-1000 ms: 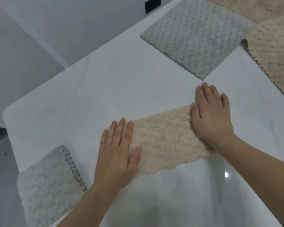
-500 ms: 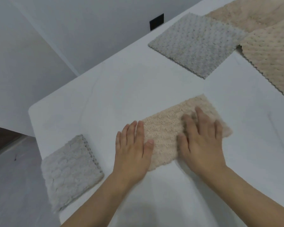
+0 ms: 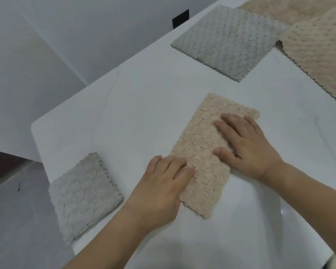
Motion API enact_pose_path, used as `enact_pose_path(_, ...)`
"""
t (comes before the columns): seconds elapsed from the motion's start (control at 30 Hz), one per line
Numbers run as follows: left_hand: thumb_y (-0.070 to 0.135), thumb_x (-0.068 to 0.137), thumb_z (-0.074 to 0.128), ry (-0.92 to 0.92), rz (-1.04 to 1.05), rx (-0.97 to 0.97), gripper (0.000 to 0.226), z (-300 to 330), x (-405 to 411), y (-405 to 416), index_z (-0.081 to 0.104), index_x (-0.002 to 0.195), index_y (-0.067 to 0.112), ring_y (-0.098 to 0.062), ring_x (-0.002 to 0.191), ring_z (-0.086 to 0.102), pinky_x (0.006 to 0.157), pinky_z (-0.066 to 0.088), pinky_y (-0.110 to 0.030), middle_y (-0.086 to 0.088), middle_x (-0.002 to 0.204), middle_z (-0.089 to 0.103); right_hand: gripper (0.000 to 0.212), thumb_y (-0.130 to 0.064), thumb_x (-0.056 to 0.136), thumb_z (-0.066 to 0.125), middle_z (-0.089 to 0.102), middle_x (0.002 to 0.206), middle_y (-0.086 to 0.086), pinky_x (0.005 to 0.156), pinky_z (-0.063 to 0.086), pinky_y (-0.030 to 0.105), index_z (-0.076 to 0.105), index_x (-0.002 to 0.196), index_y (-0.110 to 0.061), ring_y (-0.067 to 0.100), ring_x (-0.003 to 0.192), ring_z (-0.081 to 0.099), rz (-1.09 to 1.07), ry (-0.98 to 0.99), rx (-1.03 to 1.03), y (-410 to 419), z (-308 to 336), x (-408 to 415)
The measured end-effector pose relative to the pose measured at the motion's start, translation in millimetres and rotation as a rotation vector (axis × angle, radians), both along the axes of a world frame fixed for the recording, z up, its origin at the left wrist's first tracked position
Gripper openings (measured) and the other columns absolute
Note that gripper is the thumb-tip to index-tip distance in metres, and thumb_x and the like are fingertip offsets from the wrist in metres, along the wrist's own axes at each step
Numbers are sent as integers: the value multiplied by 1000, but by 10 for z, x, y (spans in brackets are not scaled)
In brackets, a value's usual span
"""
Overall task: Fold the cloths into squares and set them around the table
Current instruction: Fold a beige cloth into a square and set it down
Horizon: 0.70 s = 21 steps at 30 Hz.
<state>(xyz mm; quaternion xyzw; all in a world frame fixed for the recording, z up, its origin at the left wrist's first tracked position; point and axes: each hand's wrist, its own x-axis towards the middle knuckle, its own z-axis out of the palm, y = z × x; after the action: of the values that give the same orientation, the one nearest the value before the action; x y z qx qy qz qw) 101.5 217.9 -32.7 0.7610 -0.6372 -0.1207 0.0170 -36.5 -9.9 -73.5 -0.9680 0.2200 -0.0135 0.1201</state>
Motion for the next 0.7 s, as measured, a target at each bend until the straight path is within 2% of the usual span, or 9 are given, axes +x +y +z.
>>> enact_pose_path(0.07,13,78,49,9,-87,-63,43,-53,80,-43,59,119,20,-25,111,52,99,38,-39,0,119,56,77,-72,89,19,18,160,-1,120,3,46,22,153,-29,18,149,8,25,47,-6,-55,-13,35)
enact_pose_path(0.2,7,86,59,-44,-155,-152,23,-153,160,-99,62,107,16,-25,95,56,85,45,-38,-1,102,58,73,-71,91,14,4,163,-5,120,-2,45,11,154,-34,17,150,-4,24,88,-18,-63,-45,61)
enact_pose_path(0.3,4,86,55,-45,-199,-167,21,-152,206,-157,62,103,15,-24,85,54,80,45,-37,-1,94,56,67,-67,93,12,-2,163,-7,120,-7,44,7,153,-39,15,149,-11,-1,76,-5,-64,-25,65)
enact_pose_path(0.4,8,79,52,109,-119,-153,26,-49,263,-237,59,103,17,-18,77,46,70,40,-30,3,85,53,63,-65,93,9,-3,163,-7,118,-12,46,8,152,-42,17,148,-15,-60,50,0,-27,-22,73)
enact_pose_path(0.47,21,82,49,225,-4,-84,26,66,303,-295,54,108,24,-12,76,44,66,40,-30,8,82,51,62,-61,95,11,-1,163,-4,117,-14,47,12,152,-39,19,149,-13,-246,-5,32,-27,-26,67)
enact_pose_path(0.53,34,83,41,287,25,17,24,161,353,-377,54,104,29,-8,77,47,68,44,-32,13,81,53,61,-57,97,16,8,163,-1,119,-9,49,17,153,-33,19,149,-3,-438,-67,84,-70,-31,83)
enact_pose_path(0.63,42,81,42,357,40,128,25,255,468,-578,58,96,30,-8,75,56,70,49,-35,10,79,62,55,-52,100,21,17,161,-2,119,-4,47,26,150,-30,17,149,5,-496,-113,117,-135,-58,117)
enact_pose_path(0.7,42,81,47,424,70,166,22,303,547,-739,61,93,30,-9,71,59,67,50,-33,7,76,64,51,-49,100,22,25,159,-5,120,-2,45,39,145,-32,12,148,11,-522,-215,186,-159,-54,103)
